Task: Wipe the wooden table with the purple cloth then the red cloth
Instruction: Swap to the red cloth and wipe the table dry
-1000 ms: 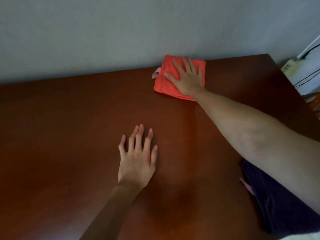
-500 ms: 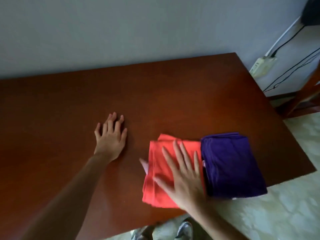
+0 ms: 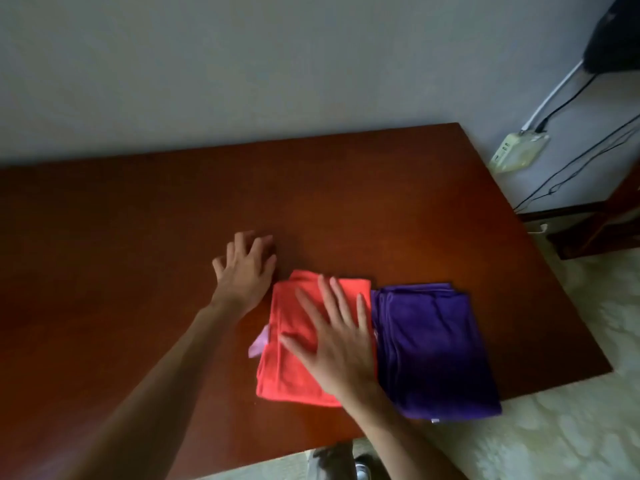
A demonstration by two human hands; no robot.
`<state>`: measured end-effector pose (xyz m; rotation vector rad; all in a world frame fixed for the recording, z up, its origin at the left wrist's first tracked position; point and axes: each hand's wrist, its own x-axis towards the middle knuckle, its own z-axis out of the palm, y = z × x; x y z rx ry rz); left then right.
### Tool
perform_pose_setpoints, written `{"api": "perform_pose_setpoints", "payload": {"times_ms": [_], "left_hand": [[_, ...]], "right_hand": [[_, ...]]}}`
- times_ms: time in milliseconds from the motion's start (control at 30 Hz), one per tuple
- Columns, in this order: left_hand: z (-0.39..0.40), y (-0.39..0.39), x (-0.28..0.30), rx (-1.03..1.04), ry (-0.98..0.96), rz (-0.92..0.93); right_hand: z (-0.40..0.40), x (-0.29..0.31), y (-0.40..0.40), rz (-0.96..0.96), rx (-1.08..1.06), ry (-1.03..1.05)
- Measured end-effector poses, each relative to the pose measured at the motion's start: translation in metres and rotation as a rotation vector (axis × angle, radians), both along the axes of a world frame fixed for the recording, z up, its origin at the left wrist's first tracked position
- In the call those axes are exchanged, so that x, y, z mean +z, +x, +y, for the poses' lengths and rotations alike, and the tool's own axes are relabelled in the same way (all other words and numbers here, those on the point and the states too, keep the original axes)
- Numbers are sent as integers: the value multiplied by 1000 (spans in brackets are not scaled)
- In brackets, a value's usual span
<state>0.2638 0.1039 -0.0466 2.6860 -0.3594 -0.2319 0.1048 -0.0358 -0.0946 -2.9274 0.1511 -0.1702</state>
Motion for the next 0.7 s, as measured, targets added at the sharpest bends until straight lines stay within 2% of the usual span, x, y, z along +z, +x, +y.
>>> {"api": "perform_pose_setpoints", "payload": {"times_ms": [167,267,400,533,700], "left_hand": [[-38,19,-12,-72,-121,-20],[-73,26,-24,-104,-72,-9],[-114,30,-35,-108,85,26],[-119,27,-40,-117,177,-16],[-118,26,-38,-104,195,-30]], "right_hand": [[-69,1,145,-30,-239,53],[-117,7,233,29,-171,54],[-169,18,326,78,-55,34],[-189,21,354,123,12,0],[-188,27,326,119,43,-8]]}}
